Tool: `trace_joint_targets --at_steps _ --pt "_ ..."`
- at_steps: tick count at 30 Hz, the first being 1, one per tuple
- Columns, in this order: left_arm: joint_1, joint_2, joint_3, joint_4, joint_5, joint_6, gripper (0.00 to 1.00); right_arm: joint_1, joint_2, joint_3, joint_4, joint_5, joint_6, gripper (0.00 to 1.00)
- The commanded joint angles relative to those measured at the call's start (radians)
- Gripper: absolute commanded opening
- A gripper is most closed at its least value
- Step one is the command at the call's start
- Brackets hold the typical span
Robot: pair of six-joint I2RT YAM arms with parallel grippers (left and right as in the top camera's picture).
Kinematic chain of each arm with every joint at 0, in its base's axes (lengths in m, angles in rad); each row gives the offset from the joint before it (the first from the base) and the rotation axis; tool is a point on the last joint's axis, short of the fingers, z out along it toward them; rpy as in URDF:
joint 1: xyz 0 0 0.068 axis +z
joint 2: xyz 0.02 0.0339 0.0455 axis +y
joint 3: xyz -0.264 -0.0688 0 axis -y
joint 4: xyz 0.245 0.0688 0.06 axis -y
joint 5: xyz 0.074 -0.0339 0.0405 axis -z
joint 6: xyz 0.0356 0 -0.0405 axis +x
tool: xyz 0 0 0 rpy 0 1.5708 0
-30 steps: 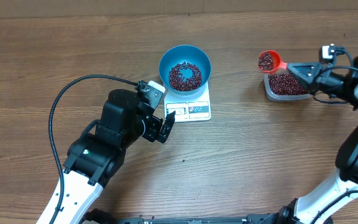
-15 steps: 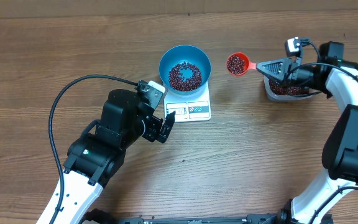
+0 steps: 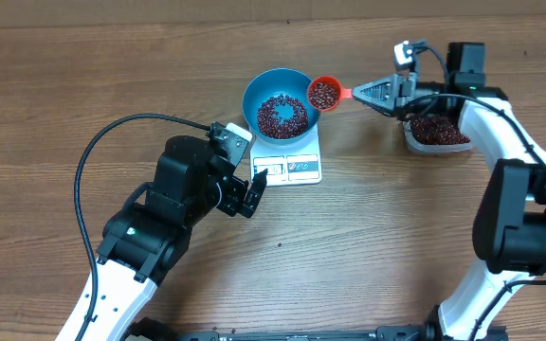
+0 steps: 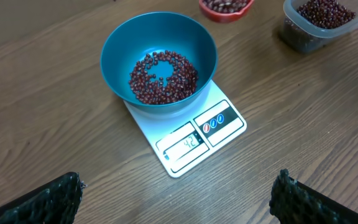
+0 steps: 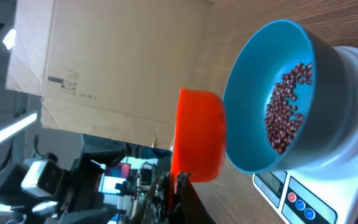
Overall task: Scoop item into bowl and weigh 150g on scale
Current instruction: 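Tilt the red scoop over the teal bowl to pour the beans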
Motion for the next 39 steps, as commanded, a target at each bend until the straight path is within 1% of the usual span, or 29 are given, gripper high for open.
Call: trace_joint_targets --at_steps 1,3,12,15,17,20,22,28,33,39 --pt "0.002 0.006 0.021 0.001 0.006 -0.010 1.00 0.029 0.011 0.002 0.048 0.042 0.100 0.04" --pt "0.002 0.005 0.021 0.001 0.006 -0.010 1.00 0.053 0.011 0.002 0.081 0.092 0.101 0.04" --pt "0.002 0.005 0.021 0.001 0.006 -0.010 1.00 0.133 0.011 0.002 0.125 0.269 0.100 0.04" --pt "0.002 0.005 0.021 0.001 0.006 -0.010 0.99 0.165 0.011 0.002 0.167 0.338 0.097 0.04" --pt "0.002 0.005 0.021 0.001 0.006 -0.010 1.00 0.186 0.011 0.002 0.204 0.373 0.070 0.04" --pt "0.002 0.006 0.021 0.001 0.006 -0.010 0.99 0.215 0.011 0.002 0.261 0.396 -0.039 0.04" --pt "0.002 0.006 0.021 0.001 0.006 -0.010 0.99 0.221 0.011 0.002 0.268 0.435 -0.093 0.04" --pt "0.002 0.005 0.021 0.001 0.006 -0.010 0.99 0.222 0.011 0.002 0.266 0.451 -0.420 0.04" --pt "0.002 0.006 0.021 0.001 0.006 -0.010 1.00 0.222 0.011 0.002 0.266 0.450 -0.584 0.04" --pt "0.002 0.005 0.021 0.001 0.006 -0.010 0.99 0.222 0.011 0.002 0.266 0.450 -0.842 0.04"
